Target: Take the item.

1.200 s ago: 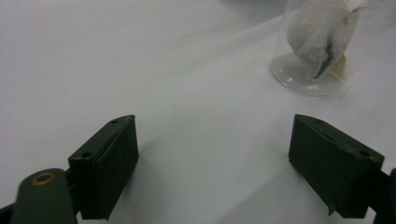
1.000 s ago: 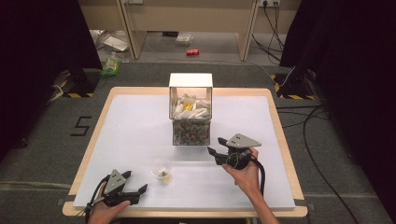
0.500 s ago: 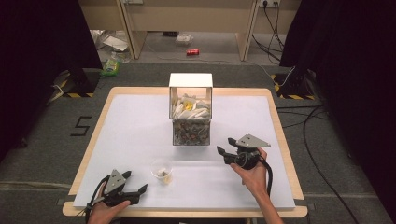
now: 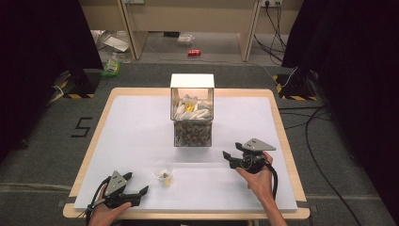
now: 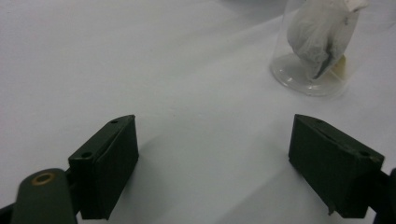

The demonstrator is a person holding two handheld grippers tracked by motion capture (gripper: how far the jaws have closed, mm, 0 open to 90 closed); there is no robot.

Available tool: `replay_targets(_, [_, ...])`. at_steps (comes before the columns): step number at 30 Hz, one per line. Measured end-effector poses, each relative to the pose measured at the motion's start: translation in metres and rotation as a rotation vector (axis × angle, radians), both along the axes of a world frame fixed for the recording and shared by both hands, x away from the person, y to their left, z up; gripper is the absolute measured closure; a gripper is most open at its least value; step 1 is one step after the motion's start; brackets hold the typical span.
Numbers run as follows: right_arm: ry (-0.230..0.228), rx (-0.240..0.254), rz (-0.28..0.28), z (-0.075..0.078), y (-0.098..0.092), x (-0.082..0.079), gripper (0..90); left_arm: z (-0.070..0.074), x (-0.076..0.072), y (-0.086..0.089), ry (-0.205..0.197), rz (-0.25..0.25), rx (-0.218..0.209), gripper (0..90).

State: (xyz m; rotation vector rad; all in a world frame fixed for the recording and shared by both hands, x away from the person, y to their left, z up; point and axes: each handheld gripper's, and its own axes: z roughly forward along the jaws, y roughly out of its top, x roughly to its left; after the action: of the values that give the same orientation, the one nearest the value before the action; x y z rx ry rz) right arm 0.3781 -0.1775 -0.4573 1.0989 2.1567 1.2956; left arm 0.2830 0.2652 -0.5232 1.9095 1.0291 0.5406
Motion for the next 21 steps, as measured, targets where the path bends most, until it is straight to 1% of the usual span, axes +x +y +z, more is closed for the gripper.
replay_targets(5, [0.02,-0.004,-0.006,-0.004,-0.004,-0.003,32.7,0.0,0.0,0.0,0.0,0.0,0.001,15.1])
replay_targets(11, [0.029,-0.013,-0.018,-0.007,-0.009,-0.006,29.0,0.0,0.0,0.0,0.0,0.0,0.0,15.1])
replay_targets(15, [0.032,-0.018,-0.024,-0.011,-0.011,-0.009,28.5,0.0,0.0,0.0,0.0,0.0,0.0,15.1])
replay_targets(21, [0.033,-0.013,-0.023,-0.012,-0.013,-0.013,28.3,0.0,0.0,0.0,0.0,0.0,0.0,15.1])
